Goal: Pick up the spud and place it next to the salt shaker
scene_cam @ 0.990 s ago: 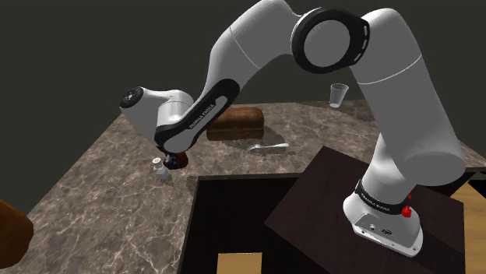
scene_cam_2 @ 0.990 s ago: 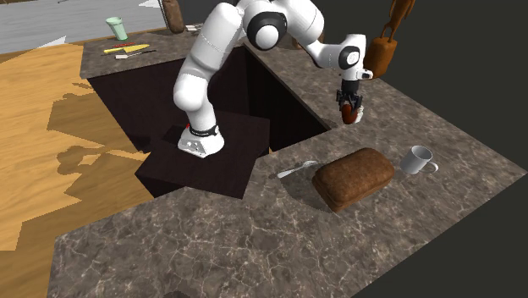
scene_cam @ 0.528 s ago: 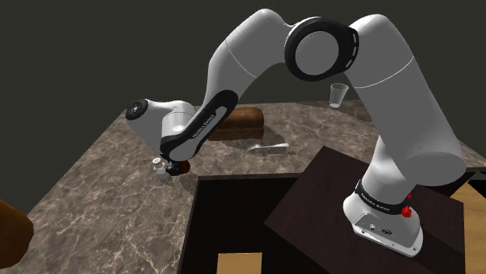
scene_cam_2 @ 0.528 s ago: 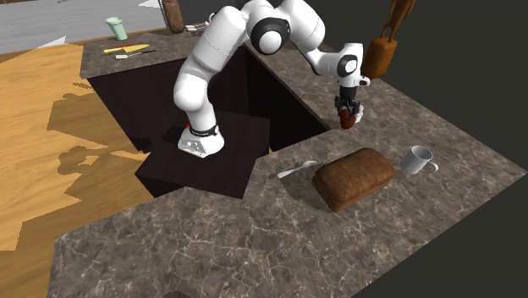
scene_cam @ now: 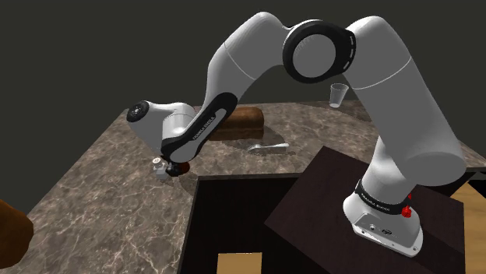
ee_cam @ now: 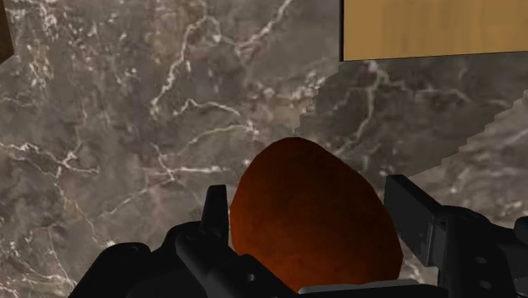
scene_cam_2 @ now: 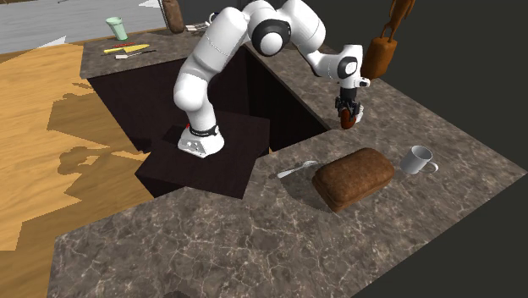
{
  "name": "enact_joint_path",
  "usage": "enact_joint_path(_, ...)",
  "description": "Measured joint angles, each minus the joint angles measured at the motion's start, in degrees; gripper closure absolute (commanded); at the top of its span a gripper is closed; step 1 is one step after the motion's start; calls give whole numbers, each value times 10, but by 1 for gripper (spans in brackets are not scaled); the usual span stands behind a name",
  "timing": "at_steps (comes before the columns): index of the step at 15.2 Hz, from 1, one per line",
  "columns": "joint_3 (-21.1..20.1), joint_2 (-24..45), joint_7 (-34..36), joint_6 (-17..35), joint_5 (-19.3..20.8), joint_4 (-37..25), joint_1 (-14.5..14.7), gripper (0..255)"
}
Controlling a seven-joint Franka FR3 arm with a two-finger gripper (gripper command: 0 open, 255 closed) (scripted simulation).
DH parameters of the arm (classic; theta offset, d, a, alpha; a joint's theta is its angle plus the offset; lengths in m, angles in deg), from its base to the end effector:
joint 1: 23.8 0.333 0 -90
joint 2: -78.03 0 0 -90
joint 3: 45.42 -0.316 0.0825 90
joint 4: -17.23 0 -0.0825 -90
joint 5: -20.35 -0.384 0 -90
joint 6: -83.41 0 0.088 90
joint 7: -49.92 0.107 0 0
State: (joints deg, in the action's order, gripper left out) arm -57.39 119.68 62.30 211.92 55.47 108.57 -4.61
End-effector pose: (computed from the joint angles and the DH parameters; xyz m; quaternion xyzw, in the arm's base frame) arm 0.6107 0.3278 0.2095 0.9301 0.3285 0.0393 0.1595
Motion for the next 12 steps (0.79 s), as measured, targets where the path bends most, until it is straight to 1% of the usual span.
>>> enact_joint_path(6, 0, 4, 0, -1, -1, 4, 0, 0)
enact_joint_path(8, -5, -8, -6, -18, -8, -1, 1, 0)
enact_joint_path(10, -13, -33, -6, -36, -16, 7, 5, 0)
enact_joint_path(12, -14, -40, -9, -41, -18, 7, 4, 0)
